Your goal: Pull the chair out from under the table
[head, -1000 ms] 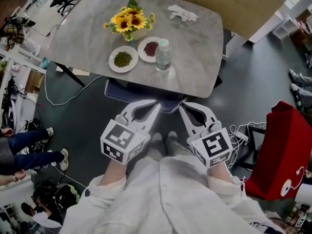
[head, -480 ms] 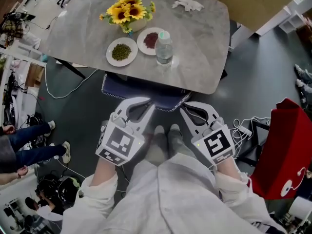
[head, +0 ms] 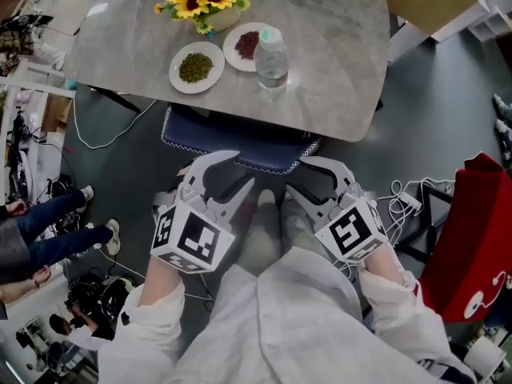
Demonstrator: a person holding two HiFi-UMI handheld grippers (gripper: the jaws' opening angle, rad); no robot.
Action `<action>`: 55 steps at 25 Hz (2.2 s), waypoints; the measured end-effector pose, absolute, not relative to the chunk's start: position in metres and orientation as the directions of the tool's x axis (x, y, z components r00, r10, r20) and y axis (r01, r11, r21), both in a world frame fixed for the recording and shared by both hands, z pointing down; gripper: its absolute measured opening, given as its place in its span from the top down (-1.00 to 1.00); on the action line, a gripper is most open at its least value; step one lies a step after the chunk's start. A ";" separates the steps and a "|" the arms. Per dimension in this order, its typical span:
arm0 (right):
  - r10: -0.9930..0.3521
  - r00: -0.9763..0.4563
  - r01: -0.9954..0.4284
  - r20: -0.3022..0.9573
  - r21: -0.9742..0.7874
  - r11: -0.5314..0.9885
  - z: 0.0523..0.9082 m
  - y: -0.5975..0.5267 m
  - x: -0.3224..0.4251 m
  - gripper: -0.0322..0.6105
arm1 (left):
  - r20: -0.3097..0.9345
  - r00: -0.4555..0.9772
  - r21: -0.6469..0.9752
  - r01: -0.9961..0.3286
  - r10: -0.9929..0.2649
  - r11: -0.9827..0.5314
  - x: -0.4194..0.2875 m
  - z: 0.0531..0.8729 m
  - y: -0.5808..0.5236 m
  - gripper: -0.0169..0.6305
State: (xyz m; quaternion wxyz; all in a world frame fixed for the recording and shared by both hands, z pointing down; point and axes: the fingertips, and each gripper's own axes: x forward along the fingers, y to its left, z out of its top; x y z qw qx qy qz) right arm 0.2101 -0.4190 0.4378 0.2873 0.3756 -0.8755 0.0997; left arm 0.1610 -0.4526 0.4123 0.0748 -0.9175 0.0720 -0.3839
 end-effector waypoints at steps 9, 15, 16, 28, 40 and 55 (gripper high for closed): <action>-0.528 -0.504 -0.646 0.684 0.108 0.756 0.496 -0.420 0.216 0.18 | 0.803 0.563 -0.263 0.038 -0.197 -0.964 0.149 0.467 -0.460 0.23; -0.507 -0.458 -0.590 0.730 0.177 0.788 0.526 -0.428 0.221 0.12 | 0.845 0.494 -0.288 0.096 -0.206 -0.953 0.150 0.490 -0.468 0.15; -0.506 -0.456 -0.585 0.732 0.183 0.790 0.529 -0.430 0.221 0.12 | 0.849 0.488 -0.287 0.102 -0.203 -0.953 0.151 0.493 -0.468 0.14; -0.498 -0.433 -0.566 0.752 0.203 0.799 0.566 -0.444 0.221 0.11 | 0.867 0.432 -0.345 0.160 -0.249 -0.925 0.152 0.506 -0.476 0.14; -0.474 -0.476 -0.548 0.741 0.172 0.818 0.569 -0.450 0.216 0.11 | 0.879 0.373 -0.381 0.177 -0.297 -0.908 0.150 0.508 -0.481 0.22; -0.494 -0.493 -0.539 0.716 0.194 0.820 0.569 -0.449 0.216 0.17 | 0.877 0.362 -0.397 0.179 -0.314 -0.900 0.152 0.510 -0.482 0.33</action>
